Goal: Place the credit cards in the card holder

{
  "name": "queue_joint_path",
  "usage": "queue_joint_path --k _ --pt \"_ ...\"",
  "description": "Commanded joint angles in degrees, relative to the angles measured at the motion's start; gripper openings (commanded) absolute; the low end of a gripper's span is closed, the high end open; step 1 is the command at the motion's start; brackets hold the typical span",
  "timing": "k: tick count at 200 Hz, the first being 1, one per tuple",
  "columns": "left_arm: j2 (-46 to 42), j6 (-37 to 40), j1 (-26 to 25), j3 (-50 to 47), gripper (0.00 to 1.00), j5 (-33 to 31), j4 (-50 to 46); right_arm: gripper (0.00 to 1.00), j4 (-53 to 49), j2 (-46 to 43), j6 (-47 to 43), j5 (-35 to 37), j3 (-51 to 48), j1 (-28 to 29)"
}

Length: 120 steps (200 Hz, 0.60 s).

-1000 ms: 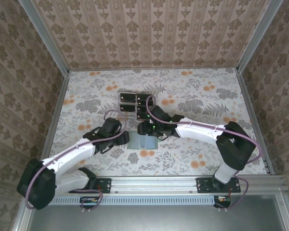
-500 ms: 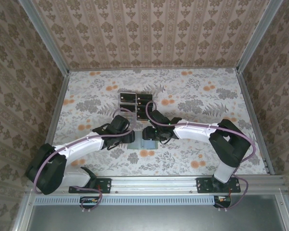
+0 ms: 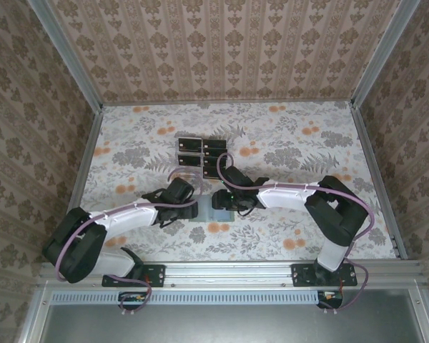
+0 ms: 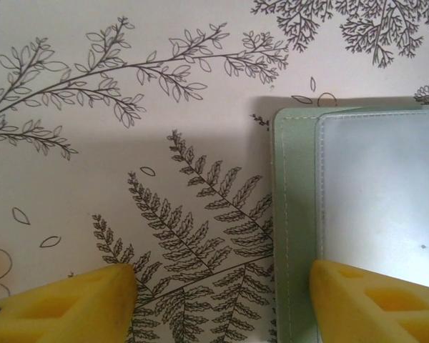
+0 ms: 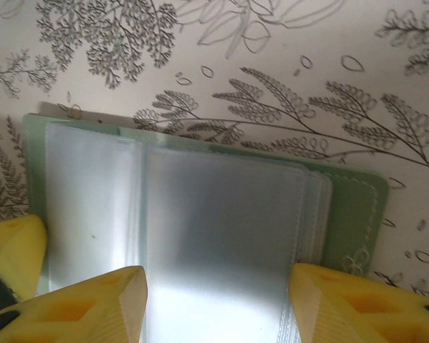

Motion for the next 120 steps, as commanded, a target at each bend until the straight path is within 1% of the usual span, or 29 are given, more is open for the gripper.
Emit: queue_joint_path --k 1,120 --pt "1.99 -1.68 -0.76 -1.95 0.67 0.42 1.31 0.58 1.61 2.38 1.09 -2.76 -0.90 -0.29" --pt "2.30 -2.50 -1.86 -3.07 0.66 0.57 3.02 0.58 8.58 4.74 4.30 -10.23 0.97 -0.14"
